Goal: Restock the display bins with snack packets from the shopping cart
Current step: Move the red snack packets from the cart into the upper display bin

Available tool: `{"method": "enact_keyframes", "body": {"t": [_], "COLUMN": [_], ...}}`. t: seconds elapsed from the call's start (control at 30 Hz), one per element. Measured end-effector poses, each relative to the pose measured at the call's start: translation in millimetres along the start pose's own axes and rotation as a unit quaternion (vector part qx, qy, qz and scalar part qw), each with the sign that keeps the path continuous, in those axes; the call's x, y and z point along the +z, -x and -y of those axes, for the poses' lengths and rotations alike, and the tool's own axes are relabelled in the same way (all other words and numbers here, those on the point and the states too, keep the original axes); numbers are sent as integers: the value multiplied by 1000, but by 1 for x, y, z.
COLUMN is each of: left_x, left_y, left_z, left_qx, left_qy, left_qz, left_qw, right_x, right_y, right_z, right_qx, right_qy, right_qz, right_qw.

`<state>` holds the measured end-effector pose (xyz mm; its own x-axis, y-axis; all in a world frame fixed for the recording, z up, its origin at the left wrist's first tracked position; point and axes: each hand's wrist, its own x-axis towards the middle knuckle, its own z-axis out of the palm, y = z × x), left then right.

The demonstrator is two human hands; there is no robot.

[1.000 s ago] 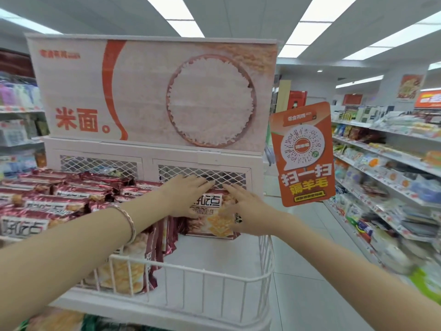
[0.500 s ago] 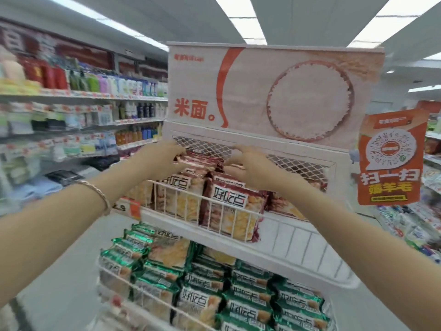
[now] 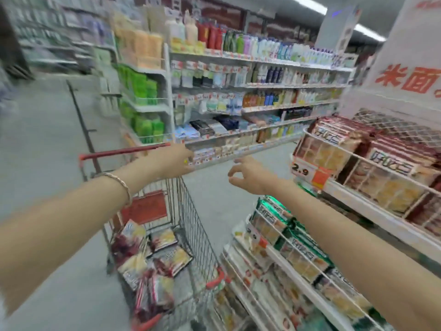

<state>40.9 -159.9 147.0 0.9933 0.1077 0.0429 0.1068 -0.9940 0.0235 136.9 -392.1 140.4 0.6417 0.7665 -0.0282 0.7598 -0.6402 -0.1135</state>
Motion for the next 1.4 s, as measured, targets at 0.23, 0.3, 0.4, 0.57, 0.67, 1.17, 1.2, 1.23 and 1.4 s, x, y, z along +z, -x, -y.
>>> {"method": "enact_keyframes", "body": {"t": [0.23, 0.3, 0.4, 0.57, 0.67, 1.17, 1.2, 1.23, 1.4], "left_x": [114, 147, 195, 275, 313, 468, 474, 478, 499], "left_y": [34, 36, 32, 8, -6, -62, -64, -65, -56], "left_z": [99, 117, 144, 184, 197, 230, 230, 229, 228], "left_qx": [-121, -153, -210, -369, -487, -747, -755, -757, -727], "left_qy": [87, 114, 148, 283, 357, 355, 349, 352, 392], "left_qz": [109, 139, 166, 154, 145, 65, 66, 64, 14], "left_qw": [983, 972, 952, 872, 784, 559, 552, 547, 563], "right_x": [132, 168, 216, 286, 321, 438, 442, 446, 463], "right_y": [-89, -111, -147, -212, -243, -292, -292, -292, -288], "right_z": [74, 85, 93, 82, 65, 22, 22, 22, 19], "right_qx": [-59, -68, -77, -66, -47, 57, 60, 62, 69], "right_qy": [-62, -70, -77, -129, -152, -250, -247, -243, -228], "right_qz": [149, 201, 272, 314, 351, 411, 419, 427, 458], "right_qw": [985, 975, 956, 938, 923, 875, 872, 869, 856]}}
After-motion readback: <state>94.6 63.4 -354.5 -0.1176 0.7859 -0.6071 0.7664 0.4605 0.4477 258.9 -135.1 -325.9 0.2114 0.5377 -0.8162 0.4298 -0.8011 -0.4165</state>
